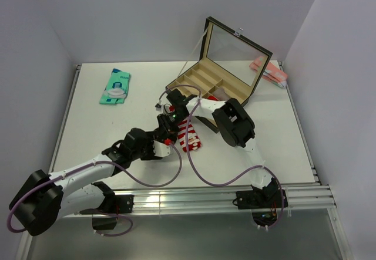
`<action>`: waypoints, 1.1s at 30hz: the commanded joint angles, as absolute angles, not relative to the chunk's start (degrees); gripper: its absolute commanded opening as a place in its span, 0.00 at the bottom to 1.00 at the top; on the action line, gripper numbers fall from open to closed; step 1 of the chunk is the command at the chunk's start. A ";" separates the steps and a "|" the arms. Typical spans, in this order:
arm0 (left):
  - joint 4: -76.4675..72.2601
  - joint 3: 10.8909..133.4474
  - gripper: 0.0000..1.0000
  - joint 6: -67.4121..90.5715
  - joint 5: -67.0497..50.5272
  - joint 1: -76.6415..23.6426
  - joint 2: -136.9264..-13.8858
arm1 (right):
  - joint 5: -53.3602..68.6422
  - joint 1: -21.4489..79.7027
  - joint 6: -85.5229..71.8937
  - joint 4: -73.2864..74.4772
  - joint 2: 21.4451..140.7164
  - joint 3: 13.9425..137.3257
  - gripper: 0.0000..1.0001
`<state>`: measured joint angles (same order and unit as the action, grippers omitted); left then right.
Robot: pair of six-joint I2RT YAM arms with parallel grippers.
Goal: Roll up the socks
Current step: Roll the sock at the center of the board.
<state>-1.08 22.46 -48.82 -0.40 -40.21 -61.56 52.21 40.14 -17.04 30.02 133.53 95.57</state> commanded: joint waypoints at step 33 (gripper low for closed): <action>-8.00 23.56 0.71 -49.48 -0.26 -40.96 -72.07 | 42.63 41.40 -12.22 37.70 139.48 94.74 0.06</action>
